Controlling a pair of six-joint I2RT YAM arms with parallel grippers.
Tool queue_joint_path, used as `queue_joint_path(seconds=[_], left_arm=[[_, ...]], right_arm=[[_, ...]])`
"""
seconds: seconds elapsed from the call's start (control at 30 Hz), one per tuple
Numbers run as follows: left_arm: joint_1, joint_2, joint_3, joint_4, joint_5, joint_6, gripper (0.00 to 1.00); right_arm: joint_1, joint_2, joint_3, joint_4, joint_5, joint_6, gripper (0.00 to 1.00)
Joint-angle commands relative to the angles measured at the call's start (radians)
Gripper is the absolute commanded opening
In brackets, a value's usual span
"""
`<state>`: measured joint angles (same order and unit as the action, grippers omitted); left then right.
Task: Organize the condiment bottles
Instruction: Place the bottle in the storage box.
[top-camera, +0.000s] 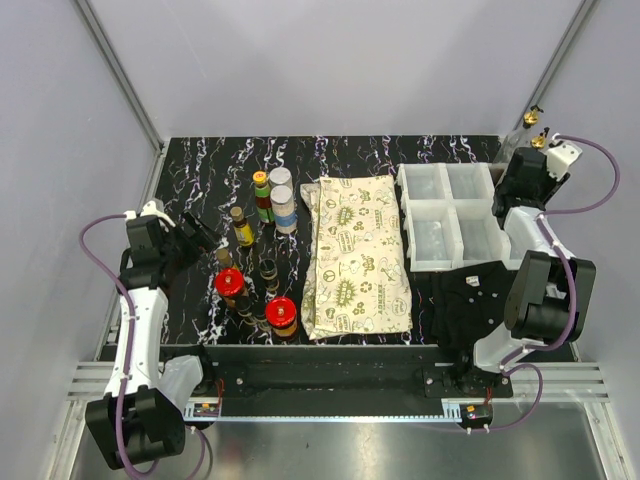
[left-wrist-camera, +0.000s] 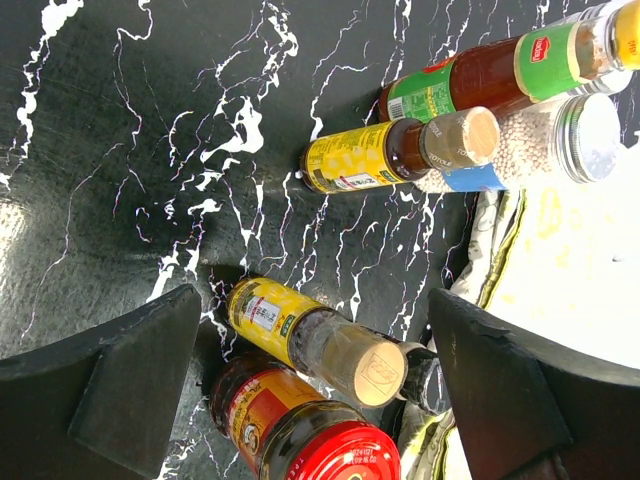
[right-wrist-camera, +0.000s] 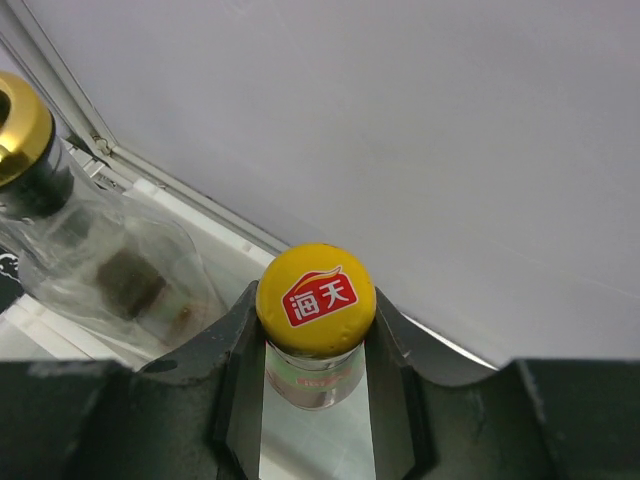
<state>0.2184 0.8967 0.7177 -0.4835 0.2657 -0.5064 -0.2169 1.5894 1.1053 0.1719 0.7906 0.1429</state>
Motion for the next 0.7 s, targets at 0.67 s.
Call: queue_joint_path(seconds=[0.67], left_arm=[[0.029, 0.008, 0.039, 0.04, 0.03, -0.006, 0.99]], right_arm=[[-0.004, 0.093, -0.012, 0.261, 0.007, 0.017, 0.02]])
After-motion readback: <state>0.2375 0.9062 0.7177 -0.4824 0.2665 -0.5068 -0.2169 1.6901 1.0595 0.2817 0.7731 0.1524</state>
